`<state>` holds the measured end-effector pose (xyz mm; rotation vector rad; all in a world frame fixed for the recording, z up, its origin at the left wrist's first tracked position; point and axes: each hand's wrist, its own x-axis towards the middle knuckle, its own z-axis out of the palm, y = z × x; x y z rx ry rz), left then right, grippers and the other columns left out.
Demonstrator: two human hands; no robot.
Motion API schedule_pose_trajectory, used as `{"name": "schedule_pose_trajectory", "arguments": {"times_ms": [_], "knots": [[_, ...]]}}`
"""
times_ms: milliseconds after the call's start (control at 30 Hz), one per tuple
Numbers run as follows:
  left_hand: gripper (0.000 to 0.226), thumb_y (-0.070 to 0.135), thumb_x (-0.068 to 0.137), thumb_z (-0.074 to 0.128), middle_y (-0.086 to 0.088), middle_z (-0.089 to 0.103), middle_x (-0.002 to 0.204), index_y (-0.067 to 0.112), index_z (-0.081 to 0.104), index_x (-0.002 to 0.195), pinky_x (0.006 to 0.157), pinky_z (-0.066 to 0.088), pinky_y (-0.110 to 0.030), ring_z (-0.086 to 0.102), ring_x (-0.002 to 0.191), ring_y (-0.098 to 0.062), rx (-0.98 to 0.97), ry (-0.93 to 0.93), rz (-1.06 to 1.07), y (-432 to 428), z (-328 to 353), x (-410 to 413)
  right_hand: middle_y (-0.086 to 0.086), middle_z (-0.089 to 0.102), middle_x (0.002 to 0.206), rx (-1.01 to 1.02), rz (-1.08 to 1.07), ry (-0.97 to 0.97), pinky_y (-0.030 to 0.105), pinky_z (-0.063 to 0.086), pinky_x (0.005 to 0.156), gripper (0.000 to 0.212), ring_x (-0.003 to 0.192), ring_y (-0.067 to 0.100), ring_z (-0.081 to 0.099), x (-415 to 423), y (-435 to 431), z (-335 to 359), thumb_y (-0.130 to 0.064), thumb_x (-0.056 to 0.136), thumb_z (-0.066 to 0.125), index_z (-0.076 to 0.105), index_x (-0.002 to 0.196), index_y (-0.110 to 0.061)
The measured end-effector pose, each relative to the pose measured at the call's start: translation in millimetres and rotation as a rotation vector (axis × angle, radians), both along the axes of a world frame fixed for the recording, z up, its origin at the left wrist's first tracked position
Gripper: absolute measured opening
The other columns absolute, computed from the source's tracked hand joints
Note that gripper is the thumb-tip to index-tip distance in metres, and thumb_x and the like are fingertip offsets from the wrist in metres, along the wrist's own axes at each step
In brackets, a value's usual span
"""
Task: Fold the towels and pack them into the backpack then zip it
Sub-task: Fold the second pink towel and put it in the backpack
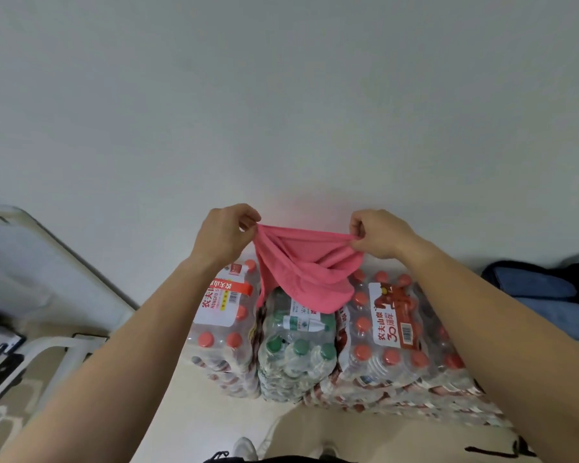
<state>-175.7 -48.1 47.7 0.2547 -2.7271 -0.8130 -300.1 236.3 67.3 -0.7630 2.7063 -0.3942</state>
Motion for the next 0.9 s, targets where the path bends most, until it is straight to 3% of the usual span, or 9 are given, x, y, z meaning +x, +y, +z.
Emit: {"name": "schedule_pose_trajectory", "arguments": {"times_ms": [267,467,533,733,900], "knots": [[0.02,0.012,0.086,0.065,0.008,0.07,0.087,0.021,0.072,0.102,0.077,0.05,-0.023,0.063,0.079,-0.008,0.01,-0.055,0.11,-14,-10,-4,-0.008,0.062,0.083,-0.001,-0.096,-0.031,0.037,0.051,0.072,0.017,0.078,0.016,0.059,-1,33,-8,-0.016,0.076,0.072,0.058,0.08,-0.024],[0.021,0.013,0.087,0.063,0.005,0.073,0.094,0.021,0.071,0.105,0.082,0.056,-0.033,0.067,0.087,-0.013,-0.002,-0.089,0.144,-17,-17,-6,0.0,0.062,0.089,-0.189,-0.019,-0.113,0.024,0.043,0.067,0.023,0.069,0.007,0.054,5,43,-8,0.005,0.079,0.063,0.056,0.078,-0.017],[0.022,0.012,0.088,0.062,0.003,0.074,0.097,0.02,0.071,0.106,0.083,0.056,-0.034,0.068,0.09,-0.016,-0.01,-0.091,0.164,-18,-19,-7,-0.001,0.065,0.091,-0.192,0.044,-0.144,0.022,0.044,0.068,0.021,0.065,0.0,0.055,10,40,-4,0.005,0.082,0.061,0.06,0.078,-0.015],[0.025,0.009,0.089,0.059,0.0,0.074,0.102,0.018,0.071,0.109,0.084,0.057,-0.036,0.068,0.094,-0.02,-0.005,-0.096,0.222,-18,-21,-9,-0.012,0.071,0.081,-0.248,0.029,-0.147,0.019,0.051,0.076,0.031,0.077,0.002,0.066,19,39,3,0.001,0.084,0.059,0.074,0.073,-0.024],[0.026,0.011,0.09,0.057,-0.001,0.074,0.104,0.019,0.07,0.11,0.084,0.057,-0.038,0.068,0.095,-0.021,0.01,-0.095,0.246,-19,-20,-8,-0.011,0.068,0.071,-0.229,-0.015,-0.15,0.016,0.045,0.067,0.031,0.066,-0.004,0.062,25,48,4,-0.001,0.085,0.053,0.072,0.07,-0.021]]}}
